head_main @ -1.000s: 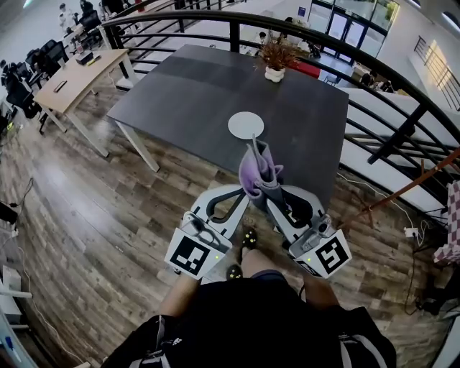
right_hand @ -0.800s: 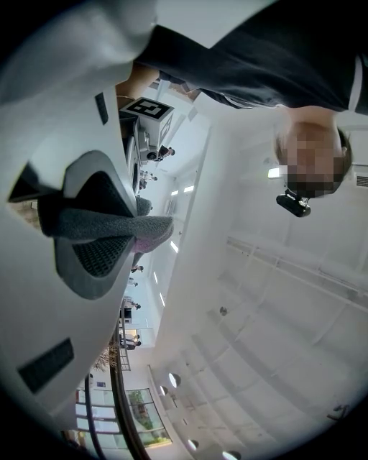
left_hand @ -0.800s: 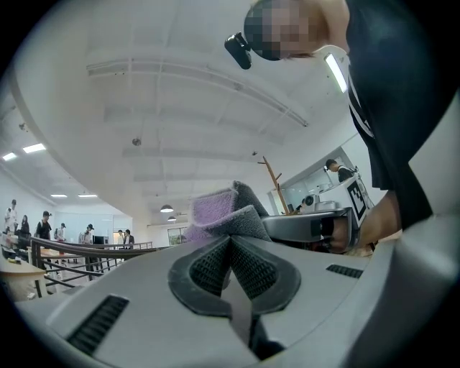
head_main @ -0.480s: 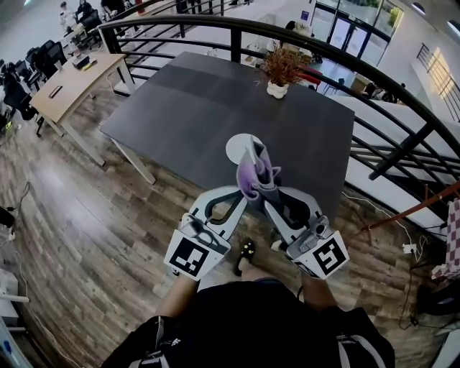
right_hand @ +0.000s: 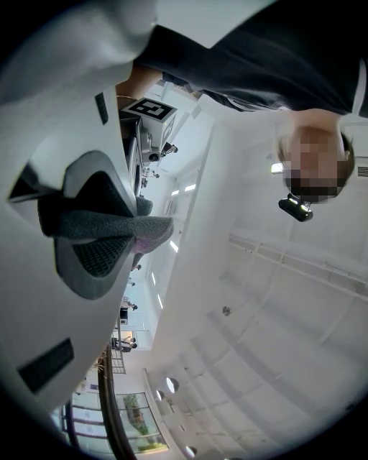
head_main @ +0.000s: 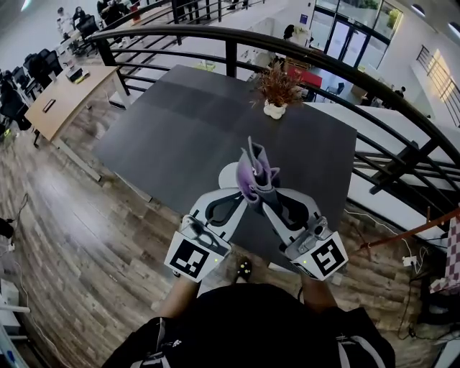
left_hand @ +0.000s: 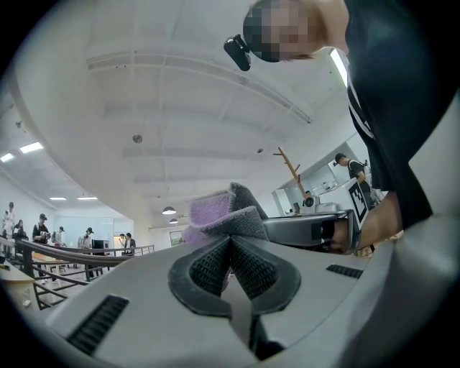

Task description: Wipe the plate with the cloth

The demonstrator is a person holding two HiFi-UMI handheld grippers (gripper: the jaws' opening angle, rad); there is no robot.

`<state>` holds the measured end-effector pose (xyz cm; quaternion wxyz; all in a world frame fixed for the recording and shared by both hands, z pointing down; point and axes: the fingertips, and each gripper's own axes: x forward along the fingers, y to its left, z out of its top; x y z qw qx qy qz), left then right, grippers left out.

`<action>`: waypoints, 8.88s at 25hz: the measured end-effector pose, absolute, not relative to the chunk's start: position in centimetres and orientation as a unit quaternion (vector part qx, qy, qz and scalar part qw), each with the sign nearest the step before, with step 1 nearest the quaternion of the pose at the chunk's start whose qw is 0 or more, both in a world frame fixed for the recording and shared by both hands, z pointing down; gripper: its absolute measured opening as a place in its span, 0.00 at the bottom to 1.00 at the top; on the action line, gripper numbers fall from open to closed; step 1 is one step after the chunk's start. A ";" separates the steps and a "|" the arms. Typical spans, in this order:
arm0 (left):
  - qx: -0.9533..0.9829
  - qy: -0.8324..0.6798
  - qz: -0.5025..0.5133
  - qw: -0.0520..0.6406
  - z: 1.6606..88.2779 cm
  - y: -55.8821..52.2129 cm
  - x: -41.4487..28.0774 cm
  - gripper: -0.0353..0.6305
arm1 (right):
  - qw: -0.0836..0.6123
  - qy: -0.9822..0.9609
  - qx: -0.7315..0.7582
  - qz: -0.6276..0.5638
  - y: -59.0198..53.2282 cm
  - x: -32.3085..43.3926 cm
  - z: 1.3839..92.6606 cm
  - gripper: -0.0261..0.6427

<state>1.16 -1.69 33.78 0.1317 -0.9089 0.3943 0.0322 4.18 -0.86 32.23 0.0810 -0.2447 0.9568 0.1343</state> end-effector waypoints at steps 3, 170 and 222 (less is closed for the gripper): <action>-0.909 0.391 0.029 0.143 33.8 -3.8 1.7 0.05 | 0.080 0.956 -0.246 0.138 -2.9 4.6 32.3 0.15; -0.803 0.200 -0.052 -0.560 63.8 -20.8 -6.2 0.43 | -0.485 0.836 -0.258 0.015 -18.7 1.5 65.8 0.15; -0.860 0.283 0.046 -0.421 55.6 -24.1 -4.7 0.08 | -0.205 0.885 -0.418 -0.015 -20.2 4.2 53.8 0.15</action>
